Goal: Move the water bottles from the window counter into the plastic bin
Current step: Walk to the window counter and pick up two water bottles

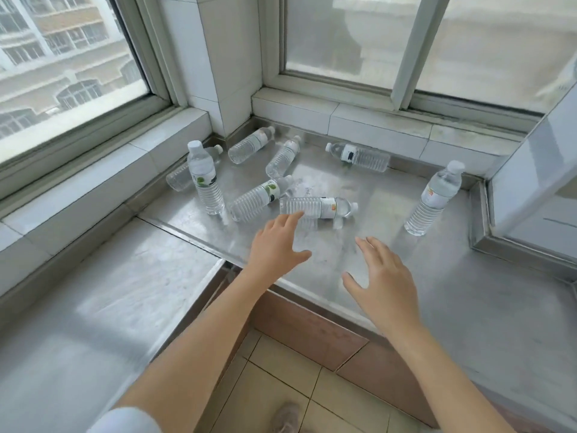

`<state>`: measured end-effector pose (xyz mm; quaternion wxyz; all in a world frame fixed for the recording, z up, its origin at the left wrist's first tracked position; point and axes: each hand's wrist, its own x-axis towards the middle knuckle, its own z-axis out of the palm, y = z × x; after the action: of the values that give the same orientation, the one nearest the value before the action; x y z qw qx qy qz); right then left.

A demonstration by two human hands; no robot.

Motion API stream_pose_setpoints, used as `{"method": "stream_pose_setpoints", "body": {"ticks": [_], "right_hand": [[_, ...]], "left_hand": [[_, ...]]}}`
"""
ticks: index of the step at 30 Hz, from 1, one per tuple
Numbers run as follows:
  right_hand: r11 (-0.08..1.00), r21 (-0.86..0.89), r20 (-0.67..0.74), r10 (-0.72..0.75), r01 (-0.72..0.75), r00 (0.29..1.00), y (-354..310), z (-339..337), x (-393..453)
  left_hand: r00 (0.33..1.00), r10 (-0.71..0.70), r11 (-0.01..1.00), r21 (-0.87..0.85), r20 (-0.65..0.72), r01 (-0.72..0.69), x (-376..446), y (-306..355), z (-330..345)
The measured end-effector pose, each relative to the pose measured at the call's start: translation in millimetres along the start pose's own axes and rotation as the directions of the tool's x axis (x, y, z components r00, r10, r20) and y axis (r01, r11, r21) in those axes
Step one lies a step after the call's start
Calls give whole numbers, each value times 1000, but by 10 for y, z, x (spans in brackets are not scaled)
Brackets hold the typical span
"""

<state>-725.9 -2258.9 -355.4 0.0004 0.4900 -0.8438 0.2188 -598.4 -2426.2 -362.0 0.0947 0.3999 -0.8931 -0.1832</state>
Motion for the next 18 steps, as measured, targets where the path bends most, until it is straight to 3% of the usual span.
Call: {"method": "stream_pose_setpoints", "body": {"ticks": [6, 11, 18], "right_hand": [[998, -4, -14, 70, -70, 997, 136, 287, 689], [989, 17, -3, 150, -150, 989, 269, 494, 1030], [968, 21, -9, 252, -252, 968, 498, 626, 1240]], "left_hand": [[990, 70, 978, 188, 123, -93, 1322, -183, 417], [960, 81, 936, 310, 269, -166, 1947, -337, 779], [948, 143, 942, 254, 285, -218, 2292, -412, 975]]}}
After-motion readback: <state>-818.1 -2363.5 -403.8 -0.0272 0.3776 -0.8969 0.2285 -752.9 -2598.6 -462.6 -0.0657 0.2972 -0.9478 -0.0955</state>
